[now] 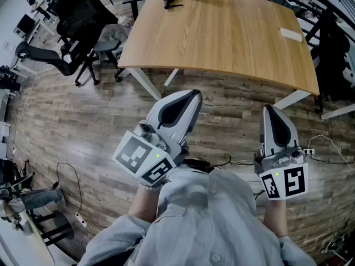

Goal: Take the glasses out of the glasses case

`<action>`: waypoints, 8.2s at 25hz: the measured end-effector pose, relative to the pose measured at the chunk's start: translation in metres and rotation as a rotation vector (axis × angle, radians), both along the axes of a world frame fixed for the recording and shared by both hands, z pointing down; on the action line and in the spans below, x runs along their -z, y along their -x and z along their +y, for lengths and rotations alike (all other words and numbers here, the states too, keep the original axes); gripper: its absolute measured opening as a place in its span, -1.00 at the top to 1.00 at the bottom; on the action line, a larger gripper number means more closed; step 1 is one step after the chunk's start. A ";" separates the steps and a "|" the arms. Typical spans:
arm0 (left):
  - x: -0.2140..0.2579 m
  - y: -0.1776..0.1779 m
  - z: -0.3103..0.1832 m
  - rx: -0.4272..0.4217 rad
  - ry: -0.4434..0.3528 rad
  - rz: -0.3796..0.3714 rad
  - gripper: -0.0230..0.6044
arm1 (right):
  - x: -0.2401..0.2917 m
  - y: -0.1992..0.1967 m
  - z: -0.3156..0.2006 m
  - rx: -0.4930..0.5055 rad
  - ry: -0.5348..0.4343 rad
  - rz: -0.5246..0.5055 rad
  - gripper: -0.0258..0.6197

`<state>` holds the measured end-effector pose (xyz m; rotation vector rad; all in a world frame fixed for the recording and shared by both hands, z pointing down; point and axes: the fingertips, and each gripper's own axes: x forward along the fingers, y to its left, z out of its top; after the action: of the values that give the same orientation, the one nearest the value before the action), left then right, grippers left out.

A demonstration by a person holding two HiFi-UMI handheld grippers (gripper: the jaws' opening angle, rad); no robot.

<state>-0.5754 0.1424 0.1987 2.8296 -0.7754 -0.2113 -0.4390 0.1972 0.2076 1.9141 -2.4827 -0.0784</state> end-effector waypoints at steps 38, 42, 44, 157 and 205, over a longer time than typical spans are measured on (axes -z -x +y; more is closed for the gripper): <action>0.005 -0.103 0.070 -0.126 -0.005 -0.024 0.92 | -0.001 -0.113 0.088 -0.172 -0.007 -0.054 0.92; 0.004 -0.120 0.087 -0.143 -0.018 -0.023 0.92 | -0.002 -0.127 0.108 -0.188 -0.018 -0.049 0.92; 0.005 -0.129 0.096 -0.153 -0.023 -0.022 0.92 | -0.002 -0.135 0.121 -0.201 -0.024 -0.044 0.92; -0.010 -0.640 -0.178 -0.133 0.018 0.005 0.92 | -0.027 -0.636 -0.146 -0.171 0.061 0.060 0.92; -0.156 -0.653 -0.347 0.128 0.248 -0.158 0.92 | -0.153 -0.644 -0.370 0.237 0.269 0.324 0.92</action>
<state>0.0776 -0.2043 0.3547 2.5881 -0.9447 0.0865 0.2045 -0.1730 0.3609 1.3779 -2.3467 -0.0473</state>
